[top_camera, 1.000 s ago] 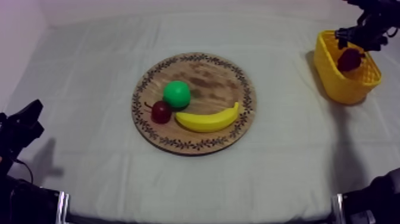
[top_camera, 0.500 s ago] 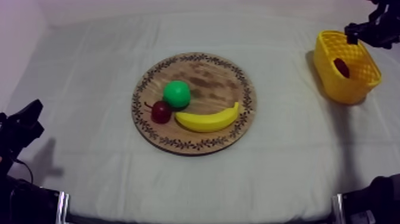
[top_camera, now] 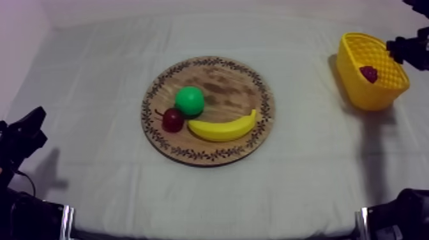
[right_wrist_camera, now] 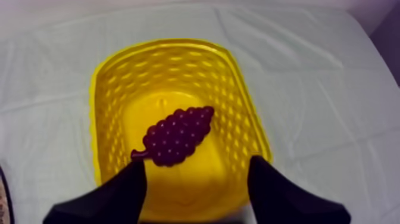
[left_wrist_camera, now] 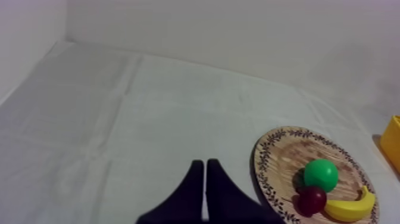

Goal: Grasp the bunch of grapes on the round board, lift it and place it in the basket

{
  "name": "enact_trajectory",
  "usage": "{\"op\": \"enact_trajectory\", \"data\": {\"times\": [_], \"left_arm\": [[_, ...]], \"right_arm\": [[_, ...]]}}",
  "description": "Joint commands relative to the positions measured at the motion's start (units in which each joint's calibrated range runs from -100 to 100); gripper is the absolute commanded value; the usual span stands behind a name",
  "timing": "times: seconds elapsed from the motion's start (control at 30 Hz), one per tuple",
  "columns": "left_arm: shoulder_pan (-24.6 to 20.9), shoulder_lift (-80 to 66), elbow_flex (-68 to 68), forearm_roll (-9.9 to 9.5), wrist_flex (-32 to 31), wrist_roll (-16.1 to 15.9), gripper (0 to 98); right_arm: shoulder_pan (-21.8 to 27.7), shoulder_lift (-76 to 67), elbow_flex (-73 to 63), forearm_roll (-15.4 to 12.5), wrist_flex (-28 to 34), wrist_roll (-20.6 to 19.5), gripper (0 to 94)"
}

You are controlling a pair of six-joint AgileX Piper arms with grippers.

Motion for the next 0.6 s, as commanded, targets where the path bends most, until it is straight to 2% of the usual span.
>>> {"op": "enact_trajectory", "data": {"times": [0.0, 0.23, 0.57], "left_arm": [[0.0, 0.0, 0.0, 0.01, 0.0, 0.0, 0.1], [0.0, 0.0, 0.0, 0.01, 0.0, 0.0, 0.1], [0.0, 0.0, 0.0, 0.01, 0.0, 0.0, 0.1]], "right_arm": [[0.0, -7.1, 6.1, 0.0, -1.2, -0.1, 46.7], [0.4, -21.6, 18.0, -1.1, -4.6, 1.0, 44.0], [0.6, -41.7, 34.4, -8.8, -7.8, 9.0, 37.4]]}}
